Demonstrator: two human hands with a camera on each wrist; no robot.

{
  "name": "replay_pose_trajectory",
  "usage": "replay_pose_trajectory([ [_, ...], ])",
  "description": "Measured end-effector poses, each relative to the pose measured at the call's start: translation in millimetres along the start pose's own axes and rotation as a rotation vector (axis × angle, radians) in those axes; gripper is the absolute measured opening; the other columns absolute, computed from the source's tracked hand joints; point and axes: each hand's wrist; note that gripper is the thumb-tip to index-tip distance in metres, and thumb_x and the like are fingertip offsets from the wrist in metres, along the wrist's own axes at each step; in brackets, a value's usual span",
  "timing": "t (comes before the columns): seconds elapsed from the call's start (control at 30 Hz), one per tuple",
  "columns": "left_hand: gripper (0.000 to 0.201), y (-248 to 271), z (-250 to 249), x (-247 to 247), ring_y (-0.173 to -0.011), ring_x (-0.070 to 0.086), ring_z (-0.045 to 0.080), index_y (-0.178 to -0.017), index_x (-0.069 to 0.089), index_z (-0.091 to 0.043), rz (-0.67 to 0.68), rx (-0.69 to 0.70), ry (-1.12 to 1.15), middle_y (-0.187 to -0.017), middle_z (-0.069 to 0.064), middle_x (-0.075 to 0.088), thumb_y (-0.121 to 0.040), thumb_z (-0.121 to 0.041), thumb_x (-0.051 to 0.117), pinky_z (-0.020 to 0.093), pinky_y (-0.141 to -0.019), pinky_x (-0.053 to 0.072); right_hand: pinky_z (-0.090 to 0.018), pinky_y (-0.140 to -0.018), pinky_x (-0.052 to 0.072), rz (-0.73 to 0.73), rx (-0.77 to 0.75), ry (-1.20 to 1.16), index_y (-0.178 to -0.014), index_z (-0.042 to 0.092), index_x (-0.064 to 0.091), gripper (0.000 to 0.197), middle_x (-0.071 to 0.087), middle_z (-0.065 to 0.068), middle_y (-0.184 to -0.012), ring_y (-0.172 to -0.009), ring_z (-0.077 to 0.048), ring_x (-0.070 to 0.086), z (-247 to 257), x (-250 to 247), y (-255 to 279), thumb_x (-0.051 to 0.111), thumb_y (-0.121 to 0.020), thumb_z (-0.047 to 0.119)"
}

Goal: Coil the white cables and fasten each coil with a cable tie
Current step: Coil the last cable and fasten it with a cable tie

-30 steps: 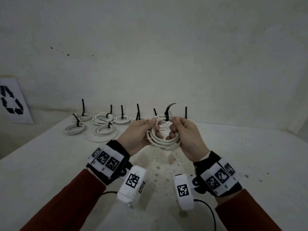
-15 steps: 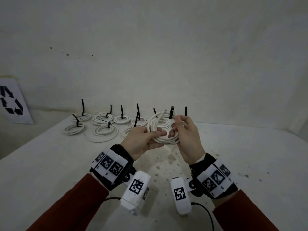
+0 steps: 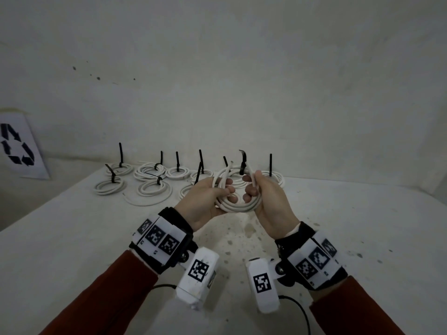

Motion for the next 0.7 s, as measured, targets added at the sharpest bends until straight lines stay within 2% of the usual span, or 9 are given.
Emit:
replay_pose_trajectory([
  [0.07, 0.015, 1.7, -2.4, 1.6, -0.057, 0.060, 0.015, -0.102, 0.055, -0.003, 0.046, -0.021, 0.068, -0.074, 0.006, 0.058, -0.095, 0.002, 0.043, 0.027, -0.060, 0.053, -0.020, -0.047, 0.035, 0.003, 0.019, -0.018, -0.083, 0.010, 0.055, 0.031, 0.037, 0.005, -0.052, -0.044, -0.005, 0.037, 4.4, -2.4, -1.0, 0.036, -0.104, 0.023],
  [0.17, 0.025, 2.2, -3.7, 5.0, -0.048, 0.054, 0.015, -0.090, 0.056, 0.001, 0.077, -0.054, 0.169, -0.063, 0.006, 0.053, -0.100, -0.015, 0.040, 0.026, -0.056, 0.052, -0.018, -0.041, 0.031, 0.019, 0.022, 0.022, -0.083, 0.013, 0.046, 0.023, 0.031, 0.006, -0.055, -0.043, -0.003, 0.032, 4.6, -7.4, -1.7, 0.039, -0.103, 0.021],
  [0.3, 0.030, -1.5, 0.4, 9.4, -0.039, 0.039, 0.009, -0.081, 0.048, -0.005, 0.089, -0.038, 0.153, -0.050, -0.002, 0.038, -0.101, -0.026, 0.037, 0.025, -0.054, 0.049, -0.018, -0.039, 0.029, 0.067, 0.042, 0.053, -0.090, 0.010, 0.050, 0.020, 0.025, 0.006, -0.052, -0.041, -0.005, 0.028, 6.0, -6.6, -0.7, 0.044, -0.102, 0.026],
  [0.4, 0.036, -2.3, 0.8, 10.9, -0.038, 0.034, 0.008, -0.076, 0.045, -0.010, 0.127, -0.092, 0.193, -0.048, -0.005, 0.033, -0.101, -0.033, 0.034, 0.023, -0.057, 0.046, -0.022, -0.047, 0.023, 0.099, 0.119, 0.019, -0.074, 0.015, 0.046, 0.030, 0.023, 0.006, -0.048, -0.039, -0.007, 0.025, 13.4, -10.7, -0.6, 0.046, -0.100, 0.029],
  [0.47, 0.038, -3.6, -0.6, 9.1, -0.038, 0.032, 0.008, -0.073, 0.043, -0.011, 0.169, -0.134, 0.242, -0.048, -0.005, 0.032, -0.100, -0.038, 0.034, 0.023, -0.058, 0.045, -0.024, -0.052, 0.022, 0.165, 0.218, -0.046, -0.069, 0.018, 0.042, 0.034, 0.024, 0.007, -0.045, -0.036, -0.007, 0.024, 21.3, -14.6, -0.1, 0.045, -0.100, 0.031],
  [0.57, 0.040, -5.3, -1.9, 4.6, -0.038, 0.033, 0.009, -0.070, 0.043, -0.012, 0.238, -0.171, 0.282, -0.048, -0.005, 0.032, -0.096, -0.041, 0.038, 0.022, -0.058, 0.046, -0.021, -0.044, 0.040, 0.234, 0.374, -0.206, -0.069, 0.018, 0.041, 0.032, 0.027, 0.005, -0.042, -0.031, -0.008, 0.025, 33.0, -17.3, 3.1, 0.043, -0.099, 0.030],
  [0.7, 0.040, -2.6, -0.4, 1.0, -0.041, 0.036, 0.012, -0.058, 0.048, -0.013, 0.307, -0.194, 0.326, -0.046, -0.003, 0.033, -0.084, -0.044, 0.045, 0.024, -0.060, 0.051, -0.017, -0.034, 0.030, 0.241, 0.392, -0.220, -0.069, 0.017, 0.041, 0.031, 0.028, 0.004, -0.042, -0.029, -0.007, 0.023, 37.7, -16.1, 3.9, 0.044, -0.098, 0.027],
])
Point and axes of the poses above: each hand's wrist, its own y-axis away from the middle knuckle, its own x-axis out of the palm, z = x × y
